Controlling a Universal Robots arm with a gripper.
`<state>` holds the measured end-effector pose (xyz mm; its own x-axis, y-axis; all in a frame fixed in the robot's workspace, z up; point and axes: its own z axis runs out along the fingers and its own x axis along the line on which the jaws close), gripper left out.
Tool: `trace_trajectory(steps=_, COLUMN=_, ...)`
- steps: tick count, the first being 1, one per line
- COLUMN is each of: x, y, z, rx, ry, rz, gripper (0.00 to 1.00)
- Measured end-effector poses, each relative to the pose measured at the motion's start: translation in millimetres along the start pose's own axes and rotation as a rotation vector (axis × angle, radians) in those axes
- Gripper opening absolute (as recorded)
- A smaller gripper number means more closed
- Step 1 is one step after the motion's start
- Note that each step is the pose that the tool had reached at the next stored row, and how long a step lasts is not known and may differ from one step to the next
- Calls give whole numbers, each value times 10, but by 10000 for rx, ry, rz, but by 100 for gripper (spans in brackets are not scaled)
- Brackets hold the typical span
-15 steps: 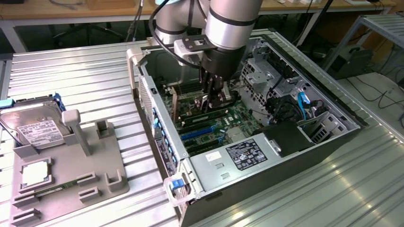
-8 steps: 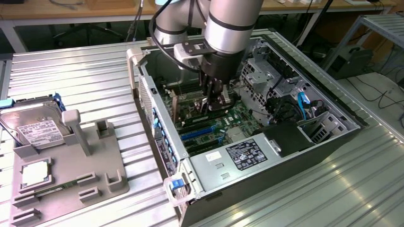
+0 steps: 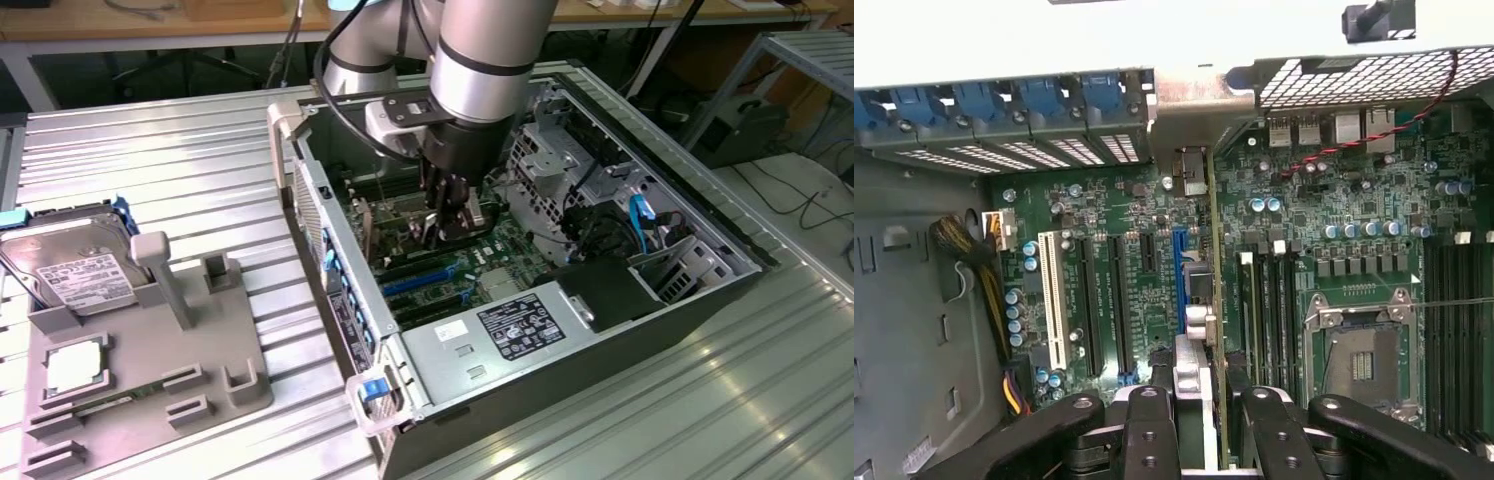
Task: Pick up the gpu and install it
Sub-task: 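Insert the gpu into the slot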
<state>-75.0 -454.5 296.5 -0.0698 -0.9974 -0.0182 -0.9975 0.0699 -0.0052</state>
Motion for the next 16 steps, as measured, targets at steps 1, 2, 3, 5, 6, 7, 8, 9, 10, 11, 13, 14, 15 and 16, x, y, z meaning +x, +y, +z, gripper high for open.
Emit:
trace_trajectory(steps=1, x=2, y=6, z=9, rx=-1, ry=2, rz=-1, gripper=30)
trace_trajectory(steps=2, x=4, y=11, z=16, rx=-1, ry=3, rz=-1, gripper=30)
trace_trajectory(steps=3, x=7, y=13, z=24, rx=0, ry=2, rz=-2, gripper=30)
trace_trajectory(steps=5, x=12, y=13, z=44, rx=0, ry=1, rz=-2, gripper=30)
trace_trajectory(steps=6, x=15, y=13, z=54, rx=-1, ry=3, rz=-1, gripper=30)
trace_trajectory(steps=7, x=19, y=13, z=65, rx=-1, ry=3, rz=-1, gripper=30)
trace_trajectory(steps=8, x=22, y=13, z=75, rx=-1, ry=2, rz=-2, gripper=30)
trace_trajectory(steps=9, x=25, y=13, z=84, rx=-1, ry=3, rz=-2, gripper=30)
trace_trajectory(steps=10, x=29, y=13, z=92, rx=-1, ry=3, rz=-2, gripper=30)
trace_trajectory(steps=11, x=37, y=12, z=102, rx=-2, ry=5, rz=-3, gripper=30)
trace_trajectory(steps=13, x=52, y=11, z=116, rx=-1, ry=2, rz=-2, gripper=30)
trace_trajectory(steps=14, x=56, y=12, z=125, rx=0, ry=1, rz=-1, gripper=30)
trace_trajectory(steps=15, x=58, y=14, z=134, rx=0, ry=1, rz=0, gripper=30)
trace_trajectory(steps=16, x=59, y=15, z=143, rx=-1, ry=2, rz=-1, gripper=30)
